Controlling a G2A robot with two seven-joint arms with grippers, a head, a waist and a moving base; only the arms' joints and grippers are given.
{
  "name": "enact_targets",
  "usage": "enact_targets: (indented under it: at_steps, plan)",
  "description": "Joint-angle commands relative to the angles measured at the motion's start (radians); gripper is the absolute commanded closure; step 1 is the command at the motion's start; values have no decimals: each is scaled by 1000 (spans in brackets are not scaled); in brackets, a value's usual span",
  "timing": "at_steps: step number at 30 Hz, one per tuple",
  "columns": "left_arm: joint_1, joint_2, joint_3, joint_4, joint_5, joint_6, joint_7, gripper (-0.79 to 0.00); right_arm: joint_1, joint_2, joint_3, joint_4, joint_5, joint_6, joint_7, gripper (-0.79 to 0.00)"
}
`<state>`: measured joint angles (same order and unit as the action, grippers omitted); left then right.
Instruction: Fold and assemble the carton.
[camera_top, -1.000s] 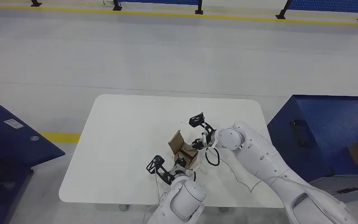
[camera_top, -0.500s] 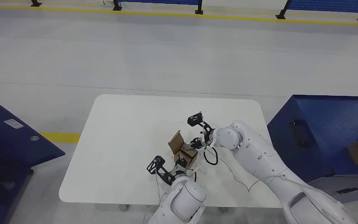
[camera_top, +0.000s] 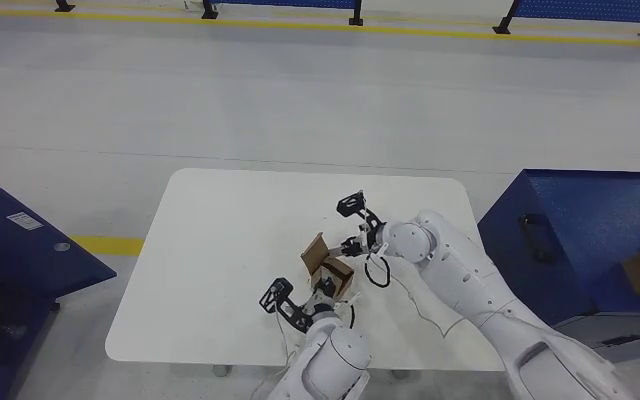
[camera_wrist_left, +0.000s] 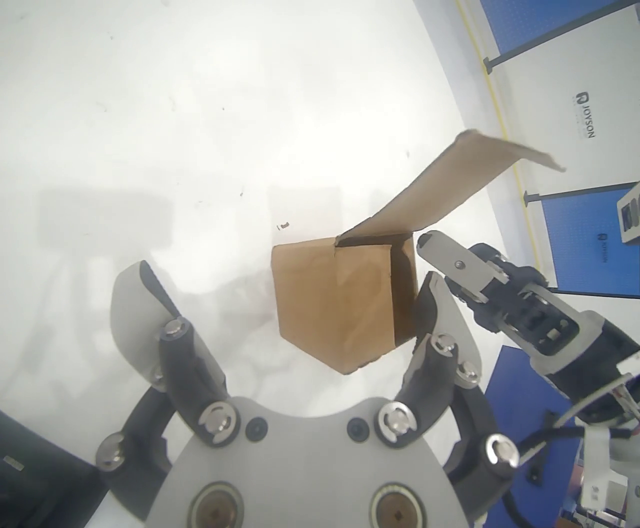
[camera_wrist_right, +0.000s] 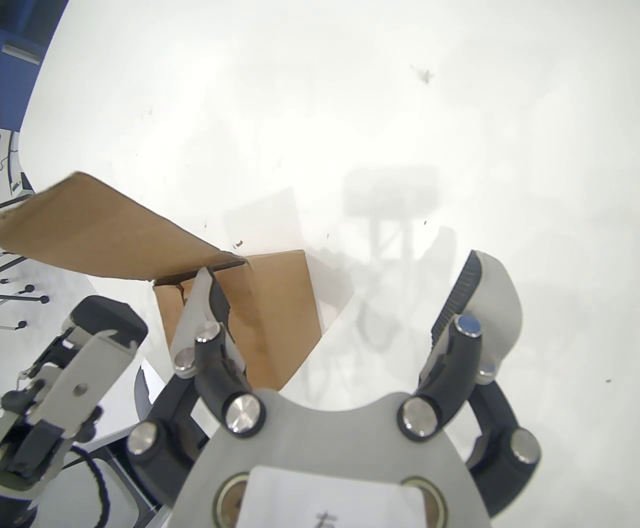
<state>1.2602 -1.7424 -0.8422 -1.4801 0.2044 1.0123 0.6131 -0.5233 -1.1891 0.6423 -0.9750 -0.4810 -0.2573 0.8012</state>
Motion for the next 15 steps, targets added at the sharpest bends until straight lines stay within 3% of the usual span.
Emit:
enact_targets:
  at_steps: [1,5,9,15]
  plan:
    - [26,10,-26,-37,12,0,20,-785,-7,7,26,-12,22,-31,-7,-785]
    - [51,14,-125,-70,34,0,43,-785,-44,42,112,-40,90,-140,19,-785]
    - [-8,8,-226,-26,2,0,-19,-785,-111,98,229,-84,163,-276,123,-785]
    - [-98,1,-210,62,48,0,-118,-785,-243,170,344,-243,177,-382,319,-785]
